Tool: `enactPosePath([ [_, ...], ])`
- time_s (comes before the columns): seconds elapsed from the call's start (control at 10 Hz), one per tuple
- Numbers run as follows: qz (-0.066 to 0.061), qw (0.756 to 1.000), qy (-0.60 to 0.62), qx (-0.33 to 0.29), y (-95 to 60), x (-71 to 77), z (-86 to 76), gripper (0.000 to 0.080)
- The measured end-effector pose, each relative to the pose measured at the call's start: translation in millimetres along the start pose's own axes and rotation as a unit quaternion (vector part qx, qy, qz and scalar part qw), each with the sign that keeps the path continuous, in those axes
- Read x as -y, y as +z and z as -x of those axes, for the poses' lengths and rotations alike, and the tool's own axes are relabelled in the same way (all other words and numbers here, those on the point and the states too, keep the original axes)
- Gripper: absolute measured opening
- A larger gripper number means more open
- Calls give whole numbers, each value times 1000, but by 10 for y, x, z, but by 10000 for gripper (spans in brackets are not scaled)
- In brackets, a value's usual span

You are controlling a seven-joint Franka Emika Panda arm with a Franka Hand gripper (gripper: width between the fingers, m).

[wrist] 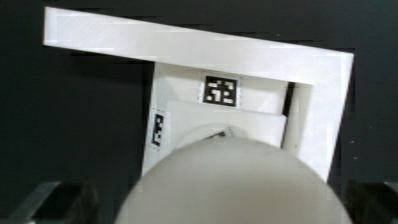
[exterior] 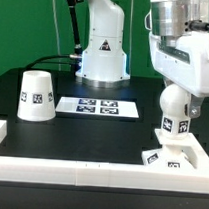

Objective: Assemble lamp

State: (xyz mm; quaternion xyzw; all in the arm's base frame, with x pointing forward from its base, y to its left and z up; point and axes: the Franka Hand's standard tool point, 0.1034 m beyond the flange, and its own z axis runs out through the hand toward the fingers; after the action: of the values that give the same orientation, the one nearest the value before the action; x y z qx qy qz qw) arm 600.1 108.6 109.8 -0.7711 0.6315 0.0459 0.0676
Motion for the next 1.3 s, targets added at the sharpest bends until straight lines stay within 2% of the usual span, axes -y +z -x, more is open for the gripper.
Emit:
enactPosePath([
  [0.2, 10, 996, -89, -3, -3, -15, 22, 697],
  [0.5, 13, 958, -287, -9, -27, 9, 14, 699],
  [0.9, 14, 906, -423, -8, -26, 7, 3, 699],
  [1.0, 14, 889, -457, -8, -26, 7, 0, 699],
  [1.1, 20, 860, -510, -12, -24, 1, -12, 699],
  [1.3, 38, 785, -618, -25, -22, -9, -42, 699],
])
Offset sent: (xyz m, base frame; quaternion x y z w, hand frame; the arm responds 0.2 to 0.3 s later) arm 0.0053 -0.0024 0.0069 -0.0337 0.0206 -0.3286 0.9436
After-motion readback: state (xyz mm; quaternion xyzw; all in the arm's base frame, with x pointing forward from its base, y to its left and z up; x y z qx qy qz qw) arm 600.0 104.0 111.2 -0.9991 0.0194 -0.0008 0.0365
